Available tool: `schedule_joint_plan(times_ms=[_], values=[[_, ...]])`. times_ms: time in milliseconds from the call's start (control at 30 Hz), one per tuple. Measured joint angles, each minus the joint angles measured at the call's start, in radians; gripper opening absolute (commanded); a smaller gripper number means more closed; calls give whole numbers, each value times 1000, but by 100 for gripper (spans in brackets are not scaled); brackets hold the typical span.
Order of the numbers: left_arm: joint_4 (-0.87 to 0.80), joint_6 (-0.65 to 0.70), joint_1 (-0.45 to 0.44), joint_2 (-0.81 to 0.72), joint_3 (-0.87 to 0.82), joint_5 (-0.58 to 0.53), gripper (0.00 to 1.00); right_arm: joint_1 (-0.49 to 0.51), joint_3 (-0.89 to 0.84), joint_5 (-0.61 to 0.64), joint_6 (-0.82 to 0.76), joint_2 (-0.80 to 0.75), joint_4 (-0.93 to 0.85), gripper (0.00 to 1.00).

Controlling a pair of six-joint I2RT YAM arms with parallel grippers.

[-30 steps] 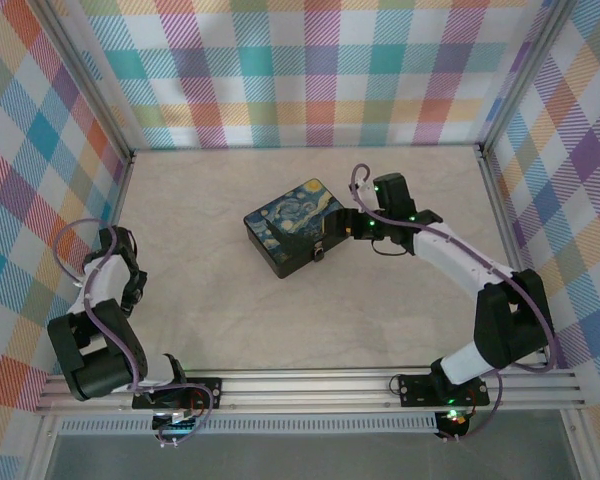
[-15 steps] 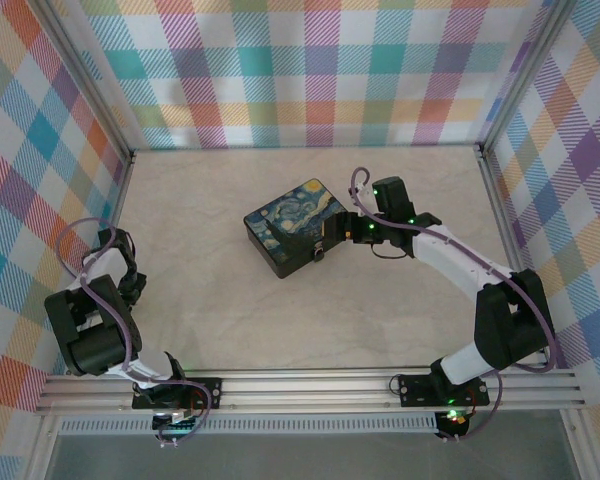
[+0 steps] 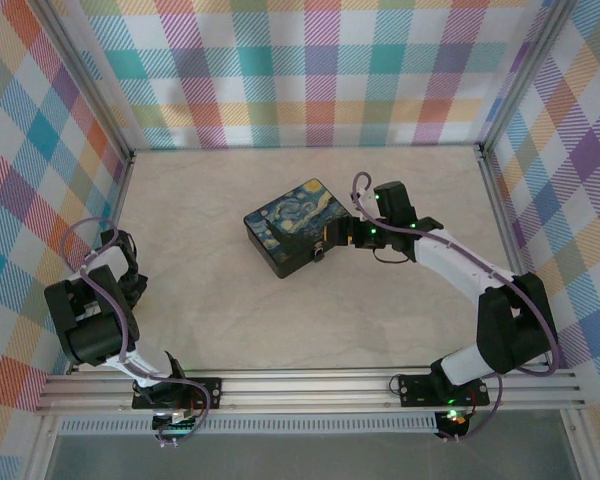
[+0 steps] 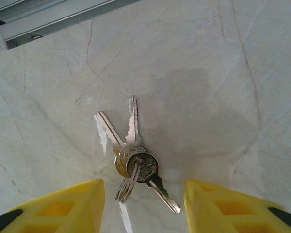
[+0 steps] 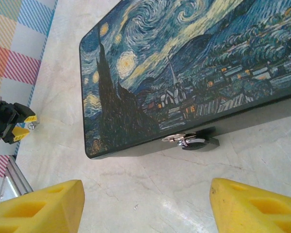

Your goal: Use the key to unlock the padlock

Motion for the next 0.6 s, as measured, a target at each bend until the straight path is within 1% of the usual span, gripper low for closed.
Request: schedule_joint_plan(times_ms=[67, 167, 300, 467, 600], values=[[1, 4, 0, 5, 0, 0, 37, 0, -6, 1, 0, 0, 0, 68], [3, 11, 1, 6, 0, 1, 34, 0, -13, 2, 0, 0, 0, 68], [5, 12, 1, 6, 0, 2, 20, 0, -15, 4, 0, 0, 0, 68], [6, 17, 1, 6, 0, 2, 14, 0, -15, 4, 1, 0, 1, 68], [6, 18, 1, 6, 0, 4, 8, 0, -16, 4, 4, 0, 1, 67]])
